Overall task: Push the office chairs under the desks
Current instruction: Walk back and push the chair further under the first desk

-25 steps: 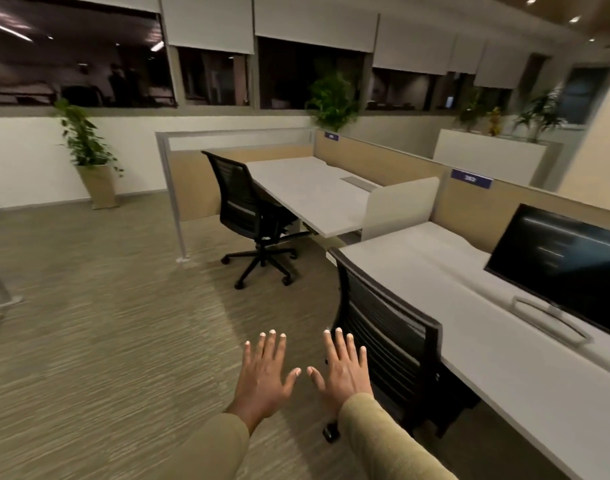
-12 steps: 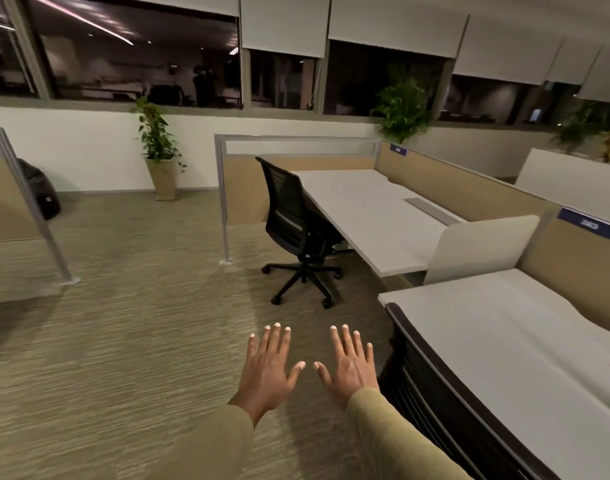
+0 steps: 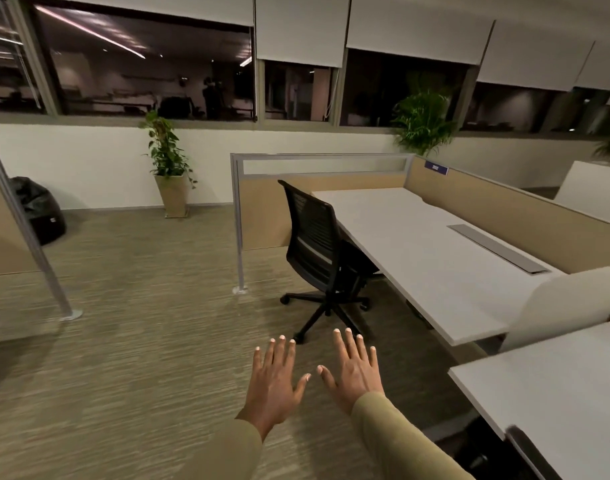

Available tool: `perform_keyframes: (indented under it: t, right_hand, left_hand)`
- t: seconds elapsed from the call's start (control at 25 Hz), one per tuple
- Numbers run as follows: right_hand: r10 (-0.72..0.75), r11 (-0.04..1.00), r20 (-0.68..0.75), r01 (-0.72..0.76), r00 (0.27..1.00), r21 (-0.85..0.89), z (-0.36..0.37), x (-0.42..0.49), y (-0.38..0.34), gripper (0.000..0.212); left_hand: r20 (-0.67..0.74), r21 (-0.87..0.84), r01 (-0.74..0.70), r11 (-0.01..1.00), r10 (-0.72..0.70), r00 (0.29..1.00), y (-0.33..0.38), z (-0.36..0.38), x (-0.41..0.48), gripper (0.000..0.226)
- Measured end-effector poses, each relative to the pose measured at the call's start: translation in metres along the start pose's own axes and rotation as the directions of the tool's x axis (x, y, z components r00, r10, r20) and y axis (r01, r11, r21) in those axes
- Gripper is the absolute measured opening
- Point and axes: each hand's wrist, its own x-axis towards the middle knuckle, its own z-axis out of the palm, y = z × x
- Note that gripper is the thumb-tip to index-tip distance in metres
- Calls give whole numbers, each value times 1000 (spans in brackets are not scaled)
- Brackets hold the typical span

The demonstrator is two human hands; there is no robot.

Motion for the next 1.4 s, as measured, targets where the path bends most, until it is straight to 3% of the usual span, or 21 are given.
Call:
perform_keyframes:
  t: [0.48,0.64,0.76,1.0,1.12,1.4]
  right_hand:
    - [-40,999,10,40,999,21,22,260,-32,83]
    - [-33,999,34,32,999,29,17,377,-22,84]
    - [-85,996,10,85,996,-2,1,458,-22,84]
    - [-121,992,-45,119,992,-49,-28,574,-11,84]
    - [-103,992,-114,95,988,-79,-39,626,1,84]
    - [24,995,-216,-44,976,-89,-65,781,14,89]
  left_hand:
    - [-48,-3,42,999,-42,998,-117,22,227,84]
    - [46,65,13,998,-16,999,-138,27,331,76]
    - [-78,53,33,998,-29,997,-154,13,407,79]
    - [-77,73,51,996,-46,996,-175,-12,538,85]
    - [-86,74,2,997,4,996,-182,-19,601,92]
    - [-146,115,-214,970,230,962,-229,-42,804,79]
